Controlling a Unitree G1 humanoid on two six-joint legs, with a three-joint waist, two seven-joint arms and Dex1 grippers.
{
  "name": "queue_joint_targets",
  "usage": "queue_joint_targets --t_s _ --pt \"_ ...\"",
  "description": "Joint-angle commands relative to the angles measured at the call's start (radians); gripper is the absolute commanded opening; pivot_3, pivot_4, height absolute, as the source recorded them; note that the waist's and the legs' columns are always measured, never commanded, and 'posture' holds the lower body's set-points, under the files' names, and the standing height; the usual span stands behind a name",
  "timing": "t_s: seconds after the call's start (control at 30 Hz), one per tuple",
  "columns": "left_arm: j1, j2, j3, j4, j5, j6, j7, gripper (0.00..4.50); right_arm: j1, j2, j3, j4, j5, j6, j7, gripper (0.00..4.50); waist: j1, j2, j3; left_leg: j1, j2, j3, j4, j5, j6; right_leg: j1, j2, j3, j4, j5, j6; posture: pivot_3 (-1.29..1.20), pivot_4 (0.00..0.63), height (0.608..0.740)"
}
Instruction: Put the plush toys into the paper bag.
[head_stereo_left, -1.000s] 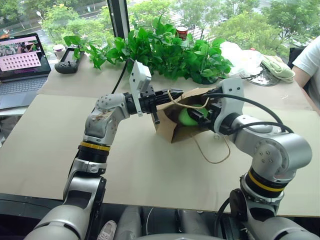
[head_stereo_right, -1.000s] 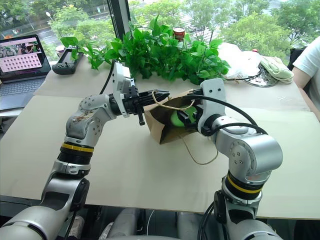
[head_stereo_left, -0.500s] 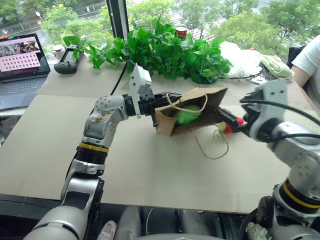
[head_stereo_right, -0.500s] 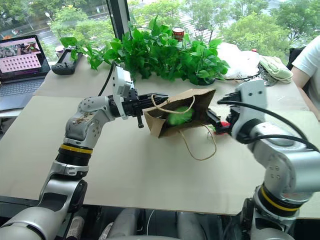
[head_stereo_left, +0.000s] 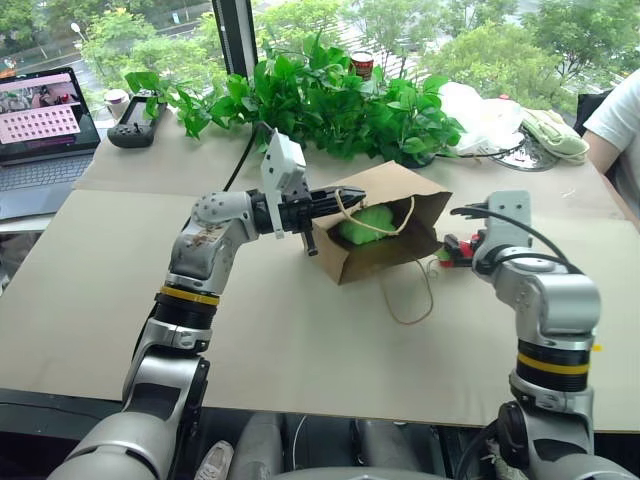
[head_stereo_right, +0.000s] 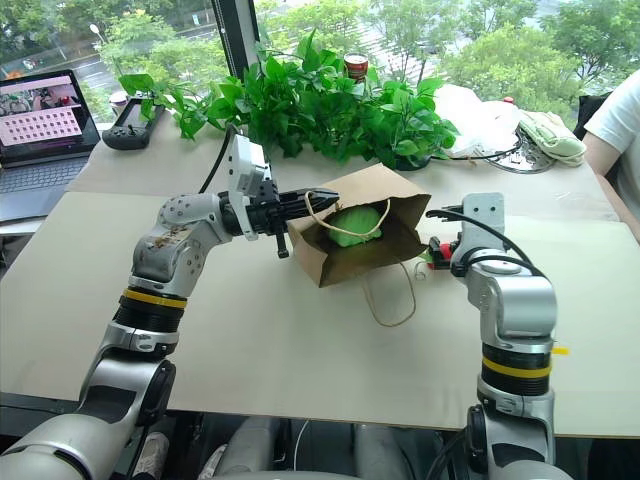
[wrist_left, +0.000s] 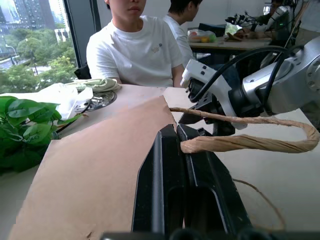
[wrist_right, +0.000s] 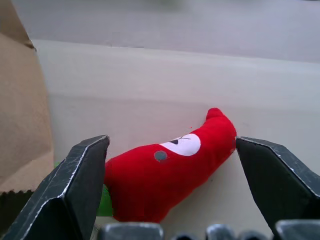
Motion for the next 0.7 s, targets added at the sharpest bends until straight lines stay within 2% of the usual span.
queue_joint_targets --t_s 0.03,0.1,0.2,0.43,0.7 --pt "-0.009 0.000 0.007 -0.042 -0.009 -0.019 -0.001 0.00 0.027 -0.007 -0.002 0.022 -0.036 -0.064 -0.010 4.45 0.003 0.000 0.000 0.000 0.000 0.000 0.000 0.000 0.000 0.000 0.000 0.000 0.000 0.000 0.000 0.00 0.150 0.713" --pt "-0.008 0.001 0.007 -0.043 -0.008 -0.019 -0.001 0.00 0.045 -0.004 -0.007 0.019 -0.033 -0.071 -0.001 4.45 0.003 0.000 0.000 0.000 0.000 0.000 0.000 0.000 0.000 0.000 0.000 0.000 0.000 0.000 0.000 0.00 0.150 0.713" --pt "-0.006 0.002 0.007 -0.043 -0.007 -0.018 -0.001 0.00 0.070 -0.006 -0.015 0.002 -0.029 -0.076 0.008 3.77 0.003 0.000 0.000 0.000 0.000 0.000 0.000 0.000 0.000 0.000 0.000 0.000 0.000 0.000 0.000 0.00 0.150 0.713" --pt "0.000 -0.001 0.005 -0.043 -0.006 -0.019 -0.001 0.00 0.084 0.002 -0.035 -0.041 -0.021 -0.097 0.019 1.40 0.003 0.000 0.000 0.001 0.000 -0.001 0.000 0.000 0.000 0.001 0.000 0.000 0.000 0.000 0.000 0.00 0.150 0.713" --pt "-0.001 -0.004 0.011 -0.038 -0.009 -0.014 0.004 0.00 0.096 -0.040 -0.124 -0.256 0.000 -0.087 0.044 1.40 0.002 0.000 0.000 0.000 0.000 -0.001 0.000 0.000 0.000 0.000 0.000 0.000 0.000 0.000 0.000 0.00 0.150 0.713"
